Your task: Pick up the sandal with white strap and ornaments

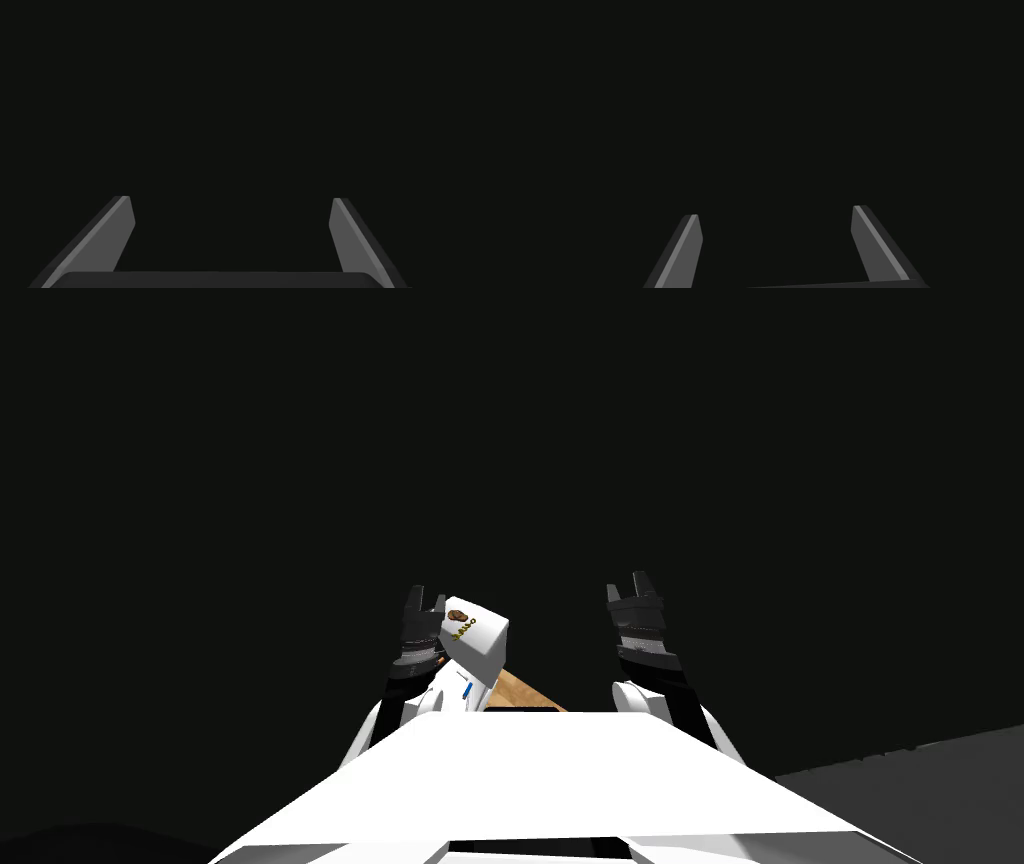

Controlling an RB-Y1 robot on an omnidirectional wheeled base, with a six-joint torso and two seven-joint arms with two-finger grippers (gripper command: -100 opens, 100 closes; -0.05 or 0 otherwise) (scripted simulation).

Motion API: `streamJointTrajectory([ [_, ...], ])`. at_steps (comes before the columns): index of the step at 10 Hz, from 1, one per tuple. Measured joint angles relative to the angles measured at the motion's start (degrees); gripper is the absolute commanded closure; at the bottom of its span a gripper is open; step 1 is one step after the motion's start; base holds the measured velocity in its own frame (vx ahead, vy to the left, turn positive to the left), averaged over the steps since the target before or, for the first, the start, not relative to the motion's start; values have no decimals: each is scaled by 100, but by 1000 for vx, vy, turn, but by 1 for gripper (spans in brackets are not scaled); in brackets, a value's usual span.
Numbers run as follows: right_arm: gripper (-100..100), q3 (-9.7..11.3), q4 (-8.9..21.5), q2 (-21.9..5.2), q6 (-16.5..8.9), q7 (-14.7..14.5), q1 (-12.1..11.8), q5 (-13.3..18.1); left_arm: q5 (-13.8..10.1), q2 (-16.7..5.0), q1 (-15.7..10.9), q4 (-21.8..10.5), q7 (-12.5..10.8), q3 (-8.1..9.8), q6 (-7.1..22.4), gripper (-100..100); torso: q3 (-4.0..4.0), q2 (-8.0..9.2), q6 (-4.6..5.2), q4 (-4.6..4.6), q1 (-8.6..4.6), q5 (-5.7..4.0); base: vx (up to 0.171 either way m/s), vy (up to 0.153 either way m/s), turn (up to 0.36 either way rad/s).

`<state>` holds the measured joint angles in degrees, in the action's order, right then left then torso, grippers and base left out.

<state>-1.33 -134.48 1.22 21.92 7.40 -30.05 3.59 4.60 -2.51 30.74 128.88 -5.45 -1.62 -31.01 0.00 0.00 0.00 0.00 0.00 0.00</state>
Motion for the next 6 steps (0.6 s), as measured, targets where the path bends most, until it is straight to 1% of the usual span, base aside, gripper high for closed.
streamJointTrajectory([
  [2, 0, 0, 0, 0, 0, 0, 0, 0, 25, -199, -156, -107, 17, 46, 67, -100, 1, 3, 0, 0, 11, 2, -13, 28, 70],
  [5, 0, 0, 0, 0, 0, 0, 0, 0, 87, -491, -542, -353, 81, 120, 298, -100, 1, 2, 0, 0, 15, 4, -12, 33, 75],
  [6, 0, 0, 0, 0, 0, 0, 0, 0, 91, -619, -733, -529, 96, 186, 362, -100, 1, 2, 0, 0, 17, 4, -15, 39, 90],
])
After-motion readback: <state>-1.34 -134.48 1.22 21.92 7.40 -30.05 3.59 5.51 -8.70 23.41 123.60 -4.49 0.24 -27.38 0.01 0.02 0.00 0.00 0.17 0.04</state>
